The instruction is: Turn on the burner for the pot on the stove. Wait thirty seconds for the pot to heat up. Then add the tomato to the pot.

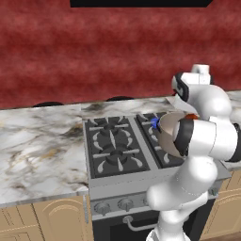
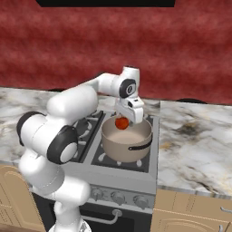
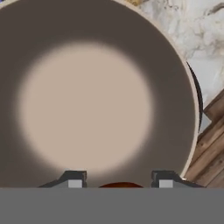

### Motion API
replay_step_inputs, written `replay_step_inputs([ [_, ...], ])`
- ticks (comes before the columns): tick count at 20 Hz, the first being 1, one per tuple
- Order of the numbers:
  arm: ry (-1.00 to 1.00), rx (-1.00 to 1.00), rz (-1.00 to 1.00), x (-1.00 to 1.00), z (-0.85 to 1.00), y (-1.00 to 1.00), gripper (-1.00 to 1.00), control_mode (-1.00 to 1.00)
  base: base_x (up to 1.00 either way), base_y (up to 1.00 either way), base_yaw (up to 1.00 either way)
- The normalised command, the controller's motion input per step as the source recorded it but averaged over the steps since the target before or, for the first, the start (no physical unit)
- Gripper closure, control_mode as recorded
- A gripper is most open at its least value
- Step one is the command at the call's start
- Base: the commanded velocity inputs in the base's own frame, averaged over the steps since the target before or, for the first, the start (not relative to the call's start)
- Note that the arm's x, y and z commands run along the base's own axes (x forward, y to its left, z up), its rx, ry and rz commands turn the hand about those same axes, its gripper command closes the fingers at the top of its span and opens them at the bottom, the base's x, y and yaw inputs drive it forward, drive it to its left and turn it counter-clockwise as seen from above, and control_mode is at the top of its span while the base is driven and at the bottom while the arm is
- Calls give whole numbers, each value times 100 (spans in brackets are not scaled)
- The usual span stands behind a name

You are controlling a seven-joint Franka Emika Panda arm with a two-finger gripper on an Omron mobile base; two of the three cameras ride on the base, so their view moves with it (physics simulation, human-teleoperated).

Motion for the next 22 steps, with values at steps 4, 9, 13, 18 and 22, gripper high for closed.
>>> replay_step_inputs([
  [4,-18,-6,0,0,-17,0,100,-100,0,0,0],
  [9,-15,-3,0,0,-24,0,100,-100,0,0,0],
  [13,-2,0,0,0,-25,-1,100,-100,0,0,0],
  [18,0,0,0,3,-15,-1,100,-100,0,0,0],
  [22,0,0,0,24,0,0,100,-100,0,0,0],
])
